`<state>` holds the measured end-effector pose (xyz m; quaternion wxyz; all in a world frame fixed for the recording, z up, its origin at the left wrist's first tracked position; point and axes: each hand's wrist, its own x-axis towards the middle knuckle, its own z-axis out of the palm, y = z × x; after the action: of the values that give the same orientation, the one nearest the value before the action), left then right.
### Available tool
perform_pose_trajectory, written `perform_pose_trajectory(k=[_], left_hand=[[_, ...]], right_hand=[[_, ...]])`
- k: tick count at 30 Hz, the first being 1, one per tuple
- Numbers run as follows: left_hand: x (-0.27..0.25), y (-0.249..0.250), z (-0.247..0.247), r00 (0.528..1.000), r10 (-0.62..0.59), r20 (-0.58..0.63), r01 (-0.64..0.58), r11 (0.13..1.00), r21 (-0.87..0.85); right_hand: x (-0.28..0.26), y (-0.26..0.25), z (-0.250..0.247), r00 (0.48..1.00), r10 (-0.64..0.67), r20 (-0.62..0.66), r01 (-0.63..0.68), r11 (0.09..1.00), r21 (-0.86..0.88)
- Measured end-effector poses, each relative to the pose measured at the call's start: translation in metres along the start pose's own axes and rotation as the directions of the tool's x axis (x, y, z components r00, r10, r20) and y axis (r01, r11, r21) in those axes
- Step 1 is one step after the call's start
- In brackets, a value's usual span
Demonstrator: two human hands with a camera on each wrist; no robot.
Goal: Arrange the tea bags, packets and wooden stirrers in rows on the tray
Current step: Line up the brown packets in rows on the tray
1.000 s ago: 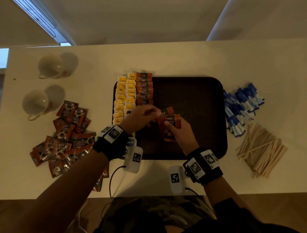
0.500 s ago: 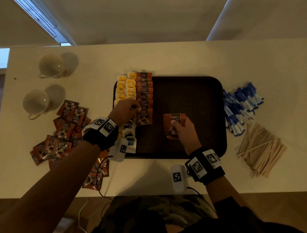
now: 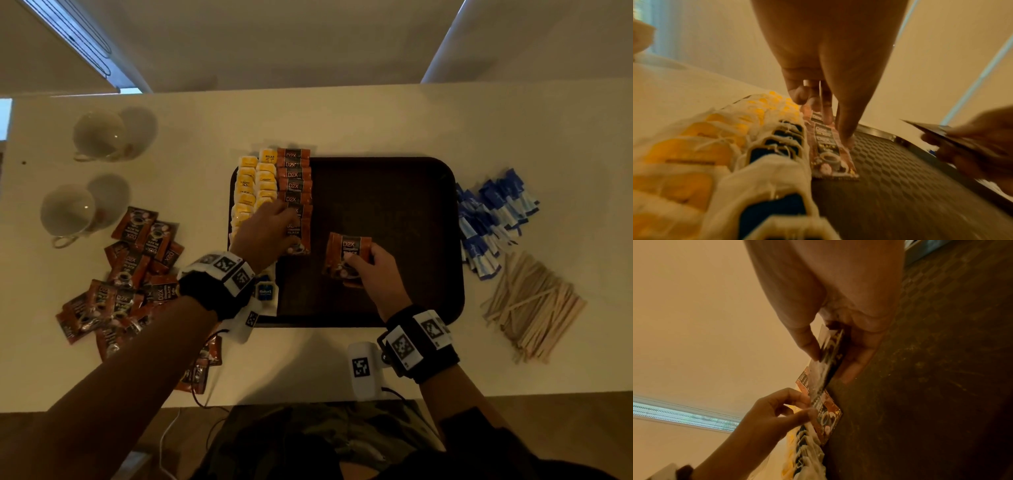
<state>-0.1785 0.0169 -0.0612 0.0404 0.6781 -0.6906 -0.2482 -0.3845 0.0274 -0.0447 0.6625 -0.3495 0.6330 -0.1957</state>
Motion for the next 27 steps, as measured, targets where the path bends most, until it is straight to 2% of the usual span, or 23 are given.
perform_pose_trajectory(k=[2,5,13,15,18,20,22,24,27], left_hand=[[-0.007,0.003,0.009,0.998,0.025,0.065,-0.031,0.996,0.087],[-0.008,0.001,0.017,0.997,0.031,0.077,-0.044,0.984,0.171],[0.001,-0.001,0.016,0.998,0.043,0.035,-0.048,0.984,0.169],[0.002,-0.001,0.015,0.999,0.051,-0.015,-0.050,0.996,0.074],[0.002,0.007,0.010,0.992,0.021,-0.121,-0.055,0.957,-0.285],[0.000,0.016,0.004,1.000,0.017,0.008,-0.011,0.870,-0.494],[-0.002,0.023,0.000,0.981,0.069,0.180,0.053,0.801,-0.596],[-0.004,0.024,0.000,0.973,0.103,0.209,0.054,0.772,-0.633],[-0.006,0.021,0.001,0.978,0.078,0.195,0.072,0.745,-0.663]], right_hand=[[0.000,0.000,0.000,1.000,-0.012,-0.002,0.012,1.000,-0.004],[0.000,-0.002,0.001,0.999,-0.033,0.003,0.033,0.999,-0.016],[-0.002,-0.003,0.001,0.999,-0.043,0.017,0.044,0.999,-0.010],[-0.002,-0.002,0.000,0.999,-0.048,0.021,0.048,0.999,-0.020],[-0.001,-0.001,0.000,0.998,-0.050,0.022,0.051,0.999,-0.020],[0.000,0.001,0.000,0.998,-0.053,0.021,0.053,0.998,-0.023],[-0.001,0.001,0.002,0.998,-0.055,0.029,0.055,0.998,-0.031],[-0.001,0.000,0.003,0.998,-0.057,0.039,0.058,0.998,-0.023],[-0.003,0.000,0.004,0.997,-0.066,0.031,0.066,0.998,-0.023]])
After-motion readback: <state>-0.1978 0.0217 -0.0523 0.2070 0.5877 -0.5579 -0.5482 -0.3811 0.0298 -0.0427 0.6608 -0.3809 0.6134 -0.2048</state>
